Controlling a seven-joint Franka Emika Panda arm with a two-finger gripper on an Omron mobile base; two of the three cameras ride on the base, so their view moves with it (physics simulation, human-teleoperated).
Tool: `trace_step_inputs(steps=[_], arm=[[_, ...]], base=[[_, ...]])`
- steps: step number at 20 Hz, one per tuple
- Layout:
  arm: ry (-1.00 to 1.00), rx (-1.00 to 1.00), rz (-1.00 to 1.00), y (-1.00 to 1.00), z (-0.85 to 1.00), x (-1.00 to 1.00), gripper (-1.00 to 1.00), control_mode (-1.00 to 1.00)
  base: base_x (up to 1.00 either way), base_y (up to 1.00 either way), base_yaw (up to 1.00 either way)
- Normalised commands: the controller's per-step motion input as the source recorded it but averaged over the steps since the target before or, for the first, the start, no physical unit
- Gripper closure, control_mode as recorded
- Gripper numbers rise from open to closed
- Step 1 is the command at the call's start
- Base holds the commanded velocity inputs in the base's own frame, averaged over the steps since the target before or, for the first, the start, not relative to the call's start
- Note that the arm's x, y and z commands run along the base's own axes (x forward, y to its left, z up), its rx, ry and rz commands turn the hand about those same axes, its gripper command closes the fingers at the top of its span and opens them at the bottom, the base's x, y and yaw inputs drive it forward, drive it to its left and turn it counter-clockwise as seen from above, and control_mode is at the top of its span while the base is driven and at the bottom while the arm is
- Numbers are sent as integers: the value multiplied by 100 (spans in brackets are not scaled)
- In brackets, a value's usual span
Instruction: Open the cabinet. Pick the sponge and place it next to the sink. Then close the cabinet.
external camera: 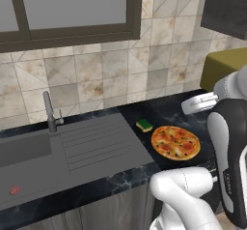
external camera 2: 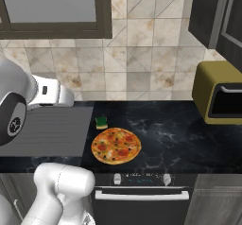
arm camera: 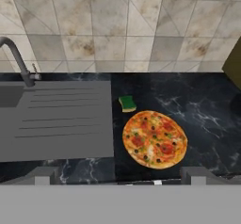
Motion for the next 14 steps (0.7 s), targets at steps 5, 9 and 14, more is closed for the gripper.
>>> trace_step_inputs(steps=[5,9,14], arm=[[0,0,0,0,0,0,-100,100],[0,0,0,0,0,0,-100,100],[0,0,0,0,0,0,-100,100]], base=[[0,0,0],[-24,0,-2],[-41,0,-39]])
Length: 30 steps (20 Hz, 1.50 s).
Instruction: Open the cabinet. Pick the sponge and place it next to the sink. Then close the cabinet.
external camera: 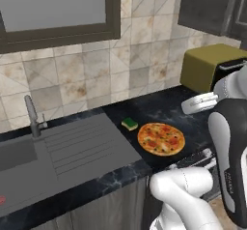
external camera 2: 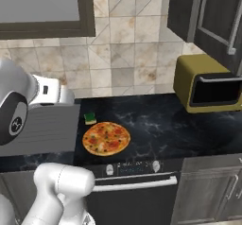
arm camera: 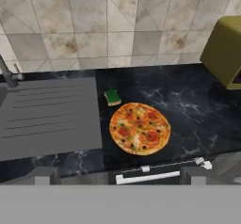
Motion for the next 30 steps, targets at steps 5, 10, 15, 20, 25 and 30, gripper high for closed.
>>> trace_step_inputs(steps=[5,10,15,20,25,30], arm=[[0,0,0,0,0,0,-100,100],[0,0,0,0,0,0,-100,100],[0,0,0,0,0,0,-100,100],[0,0,0,0,0,0,-100,100],[0,0,0,0,0,0,-100,100],[0,0,0,0,0,0,-100,100]], base=[[-7,-2,-62],[0,-27,-67],[-2,-66,-66],[23,-61,-35],[24,-77,-15],[39,-51,-2]])
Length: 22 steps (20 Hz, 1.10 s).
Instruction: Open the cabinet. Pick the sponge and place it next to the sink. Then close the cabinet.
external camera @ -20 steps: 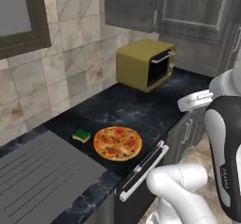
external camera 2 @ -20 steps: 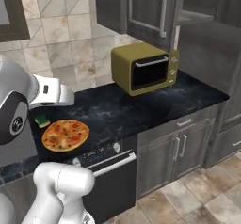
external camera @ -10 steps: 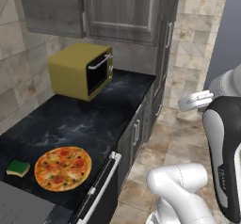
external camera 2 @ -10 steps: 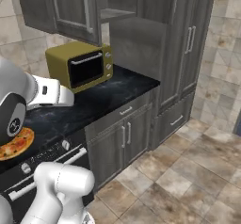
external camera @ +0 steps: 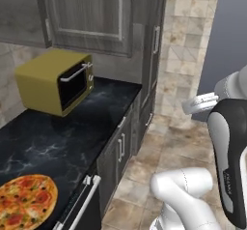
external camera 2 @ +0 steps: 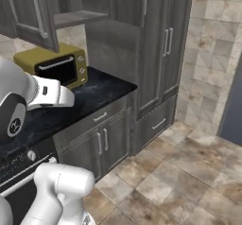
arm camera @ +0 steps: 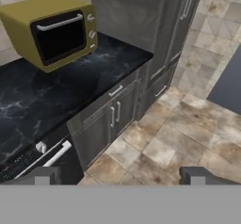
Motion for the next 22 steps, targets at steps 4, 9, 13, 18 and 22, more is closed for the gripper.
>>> trace_step_inputs(steps=[4,9,13,18,22], arm=[[0,0,0,0,0,0,-100,100],[0,0,0,0,0,0,-100,100],[0,0,0,0,0,0,-100,100],[0,0,0,0,0,0,-100,100],[0,0,0,0,0,0,-100,100]], base=[[50,-26,7],[65,-17,21],[71,-19,24],[70,-24,27],[71,-23,36]])
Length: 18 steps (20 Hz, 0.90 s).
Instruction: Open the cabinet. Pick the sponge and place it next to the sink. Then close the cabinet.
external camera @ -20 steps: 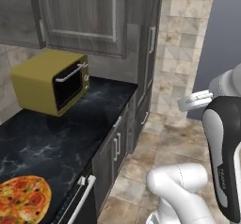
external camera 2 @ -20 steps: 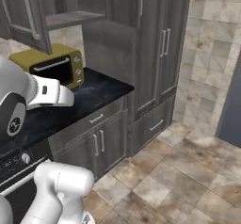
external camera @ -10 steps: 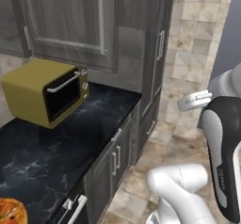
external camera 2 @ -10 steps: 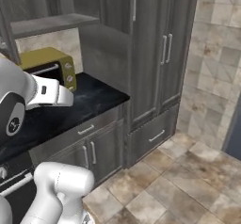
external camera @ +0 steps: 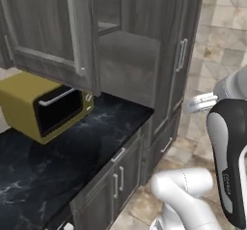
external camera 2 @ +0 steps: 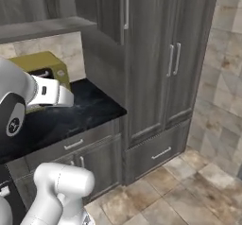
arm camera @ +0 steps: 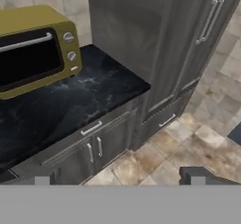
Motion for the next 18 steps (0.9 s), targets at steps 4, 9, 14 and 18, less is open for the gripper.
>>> trace_step_inputs(steps=[4,9,14,18], arm=[[0,0,0,0,0,0,-100,100],[0,0,0,0,0,0,-100,100],[0,0,0,0,0,0,-100,100],[0,0,0,0,0,0,-100,100]], base=[[73,-20,46],[81,-13,55],[53,-2,55],[8,5,48]])
